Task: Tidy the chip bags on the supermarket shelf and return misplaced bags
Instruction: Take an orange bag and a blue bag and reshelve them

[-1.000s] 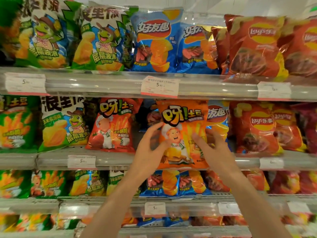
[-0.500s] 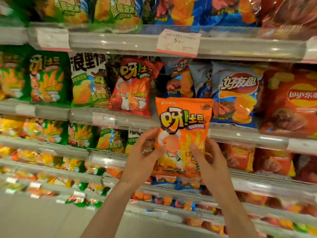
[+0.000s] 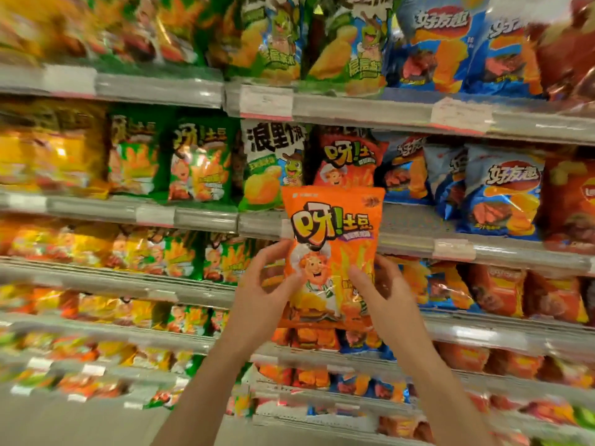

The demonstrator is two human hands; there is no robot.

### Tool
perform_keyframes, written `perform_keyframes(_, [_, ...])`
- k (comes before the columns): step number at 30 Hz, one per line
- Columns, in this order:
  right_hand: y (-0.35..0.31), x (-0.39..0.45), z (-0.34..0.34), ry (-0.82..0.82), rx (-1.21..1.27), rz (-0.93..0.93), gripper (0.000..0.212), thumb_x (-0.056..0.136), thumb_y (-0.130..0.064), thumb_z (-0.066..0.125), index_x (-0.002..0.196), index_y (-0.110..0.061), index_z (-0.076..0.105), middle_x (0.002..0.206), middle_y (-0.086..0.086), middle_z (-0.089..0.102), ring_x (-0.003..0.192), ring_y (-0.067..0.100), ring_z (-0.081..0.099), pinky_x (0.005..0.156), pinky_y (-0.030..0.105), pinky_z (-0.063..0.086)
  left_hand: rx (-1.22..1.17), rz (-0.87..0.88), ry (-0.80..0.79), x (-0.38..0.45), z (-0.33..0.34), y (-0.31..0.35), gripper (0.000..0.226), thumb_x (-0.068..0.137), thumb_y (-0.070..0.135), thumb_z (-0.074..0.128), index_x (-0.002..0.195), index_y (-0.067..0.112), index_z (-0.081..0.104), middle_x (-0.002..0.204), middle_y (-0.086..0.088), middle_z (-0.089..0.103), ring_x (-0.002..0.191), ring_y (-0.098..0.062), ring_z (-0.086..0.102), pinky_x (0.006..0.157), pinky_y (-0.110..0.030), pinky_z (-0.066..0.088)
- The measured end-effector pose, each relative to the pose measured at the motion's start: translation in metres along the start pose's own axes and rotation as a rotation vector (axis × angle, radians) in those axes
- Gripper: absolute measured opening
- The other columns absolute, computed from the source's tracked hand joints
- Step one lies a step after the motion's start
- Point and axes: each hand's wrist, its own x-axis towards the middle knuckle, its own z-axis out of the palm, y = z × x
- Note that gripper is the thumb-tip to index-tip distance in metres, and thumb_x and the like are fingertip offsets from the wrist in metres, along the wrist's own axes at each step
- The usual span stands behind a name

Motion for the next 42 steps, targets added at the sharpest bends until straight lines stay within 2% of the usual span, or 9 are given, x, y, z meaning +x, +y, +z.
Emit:
perform_keyframes(4, [-0.033,-0.011,0.095,-0.14,-0.019,-0.025,0.084,0.074,-0.086,0.059,0.145,-0.044,0.041,0.14,-0.019,0.053,0.126,0.011,0.056,0.098,0.05,0.055,0.0,-0.021,0.156,-0.019,-0.1,-0.005,0.043,0.086,0.033,0.075,0.125,0.045,0.06,0.126,0.026,0.061,0.107,0.01,0.06,0.073,-0.01,0.052])
perform_keyframes(9, [-0.076,-0.014,0.208,-0.323,0.006,-0.108,0.084,0.079,-0.077,0.059,0.149,-0.037,0.039,0.142,-0.019,0.052,0.124,0.006,0.054,0.098,0.03,0.048,0.015,-0.035,0.358,-0.034,-0.211,-0.012,0.044,0.086,0.026,0.076,0.125,0.042,0.062,0.125,0.022,0.063,0.104,0.011,0.061,0.071,-0.008,0.05])
perform_keyframes(12, [-0.095,-0.01,0.268,-0.429,0.035,-0.118,0.069,0.084,-0.069,0.059,0.144,-0.043,0.037,0.133,-0.024,0.047,0.113,-0.003,0.052,0.082,0.01,0.043,0.027,-0.036,0.444,-0.032,-0.266,-0.019,0.043,0.087,0.021,0.076,0.124,0.039,0.063,0.12,0.021,0.067,0.102,0.009,0.063,0.071,-0.009,0.051])
perform_keyframes(18, [-0.126,0.014,0.391,-0.528,0.184,-0.136,0.064,0.077,-0.062,0.066,0.133,-0.039,0.045,0.126,-0.028,0.054,0.097,-0.025,0.053,0.075,0.002,0.041,0.088,-0.028,0.552,-0.004,-0.368,-0.032,0.04,0.089,0.01,0.073,0.119,0.033,0.063,0.097,0.033,0.07,0.091,0.008,0.067,0.069,-0.01,0.05])
perform_keyframes(21, [-0.143,0.031,0.452,-0.555,0.205,-0.122,0.071,0.079,-0.062,0.067,0.141,-0.038,0.043,0.125,-0.027,0.051,0.104,-0.022,0.05,0.082,0.007,0.038,0.131,-0.048,0.589,0.019,-0.423,-0.036,0.041,0.088,0.012,0.074,0.121,0.032,0.063,0.099,0.025,0.072,0.092,0.007,0.067,0.069,-0.008,0.049])
perform_keyframes(26, [-0.181,0.062,0.545,-0.586,0.229,-0.108,0.064,0.08,-0.058,0.066,0.137,-0.044,0.04,0.105,-0.043,0.039,0.084,-0.034,0.038,0.079,0.009,0.036,0.192,-0.039,0.609,0.064,-0.515,-0.036,0.037,0.09,0.013,0.073,0.118,0.035,0.063,0.112,0.018,0.069,0.095,0.01,0.064,0.072,-0.006,0.046])
perform_keyframes(33, [-0.213,0.087,0.646,-0.582,0.227,-0.161,0.089,0.064,-0.084,0.071,0.14,-0.046,0.045,0.15,-0.013,0.049,0.139,0.007,0.046,0.117,0.046,0.039,0.159,-0.059,0.583,0.107,-0.622,-0.062,0.038,0.089,0.031,0.073,0.123,0.042,0.061,0.124,0.013,0.064,0.11,0.002,0.063,0.084,-0.018,0.05])
perform_keyframes(39, [-0.226,0.096,0.699,-0.477,0.192,-0.135,0.085,0.067,-0.079,0.073,0.14,-0.047,0.048,0.149,-0.013,0.048,0.139,0.011,0.046,0.115,0.044,0.041,0.076,-0.065,0.454,0.148,-0.687,-0.087,0.049,0.078,0.051,0.069,0.124,0.049,0.053,0.129,0.015,0.059,0.116,0.008,0.056,0.092,-0.016,0.048])
perform_keyframes(42, [-0.233,0.087,0.728,-0.39,0.199,-0.13,0.086,0.062,-0.081,0.074,0.138,-0.047,0.051,0.143,-0.012,0.055,0.13,0.009,0.056,0.109,0.042,0.048,0.08,-0.088,0.34,0.167,-0.724,-0.104,0.056,0.075,0.072,0.07,0.126,0.059,0.049,0.136,0.015,0.059,0.126,-0.003,0.055,0.108,-0.035,0.045])
